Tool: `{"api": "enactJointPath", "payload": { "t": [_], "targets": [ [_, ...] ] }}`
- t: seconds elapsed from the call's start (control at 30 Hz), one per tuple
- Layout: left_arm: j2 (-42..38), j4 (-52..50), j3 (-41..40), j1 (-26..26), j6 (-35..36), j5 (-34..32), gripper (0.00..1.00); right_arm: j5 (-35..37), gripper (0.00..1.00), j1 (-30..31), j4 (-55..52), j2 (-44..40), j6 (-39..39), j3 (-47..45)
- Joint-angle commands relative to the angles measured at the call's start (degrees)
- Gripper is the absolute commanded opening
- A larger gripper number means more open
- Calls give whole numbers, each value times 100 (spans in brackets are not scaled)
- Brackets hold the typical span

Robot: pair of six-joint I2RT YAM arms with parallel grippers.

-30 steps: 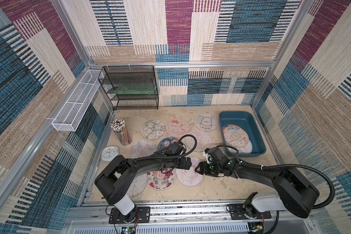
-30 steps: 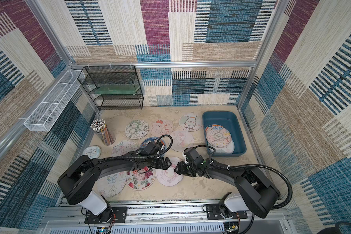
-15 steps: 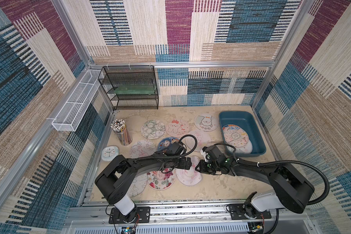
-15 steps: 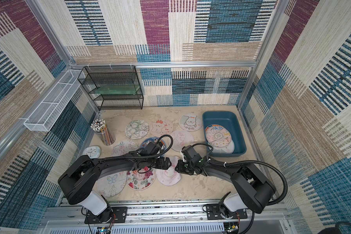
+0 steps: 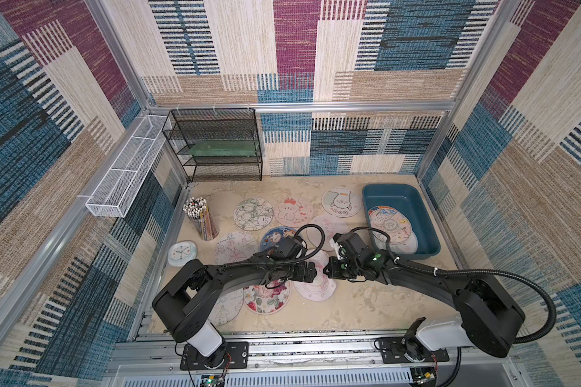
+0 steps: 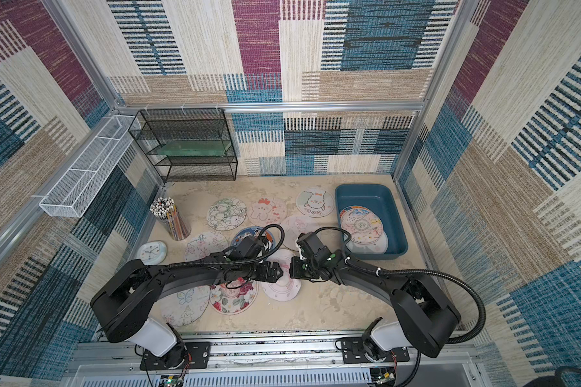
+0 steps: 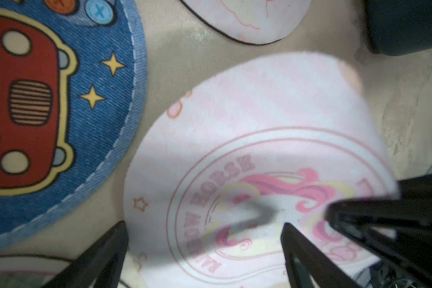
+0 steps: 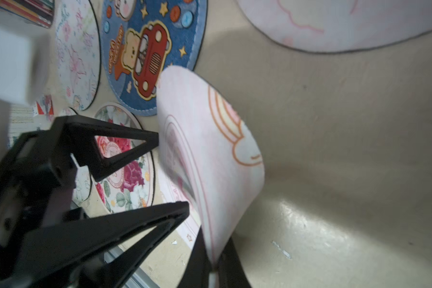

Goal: Put the coasters into the storage box
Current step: Pick up the coaster from the center of the board, then place the coaster in the storage box.

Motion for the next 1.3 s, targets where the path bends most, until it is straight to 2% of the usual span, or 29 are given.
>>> {"api": "enactJointPath", "payload": {
  "t": [0.0,0.17,0.33,0.47,0.63,0.87,1.0,1.27],
  "targets": [
    [-180,307,-70,-7,156,129,95,470,1,-144,-463,-234,-227,230],
    [-577,817,-228,-7,328,265,100,673,1,-704,-734,-663,-515,517],
    [-847,1571,-424,-12,504,528,100,1018,2,-1392,-662,-979,-834,797],
    [-763,2131,-450,-14,485,604,99,981,2,-2063,-374,-1107,-981,1033],
    [-431,2212,-159,-22,509,499,98,1330,2,-2655,-36,-1102,-1004,1300],
    [176,2469,309,-33,433,1021,99,2035,2,-3088,653,-792,-995,1293],
    [460,2543,527,-42,424,1339,100,2053,3,-3347,1019,-429,-1043,1316],
    [576,2070,835,-51,662,1410,100,1639,3,-3810,1441,497,-1206,1471]
  ]
}}
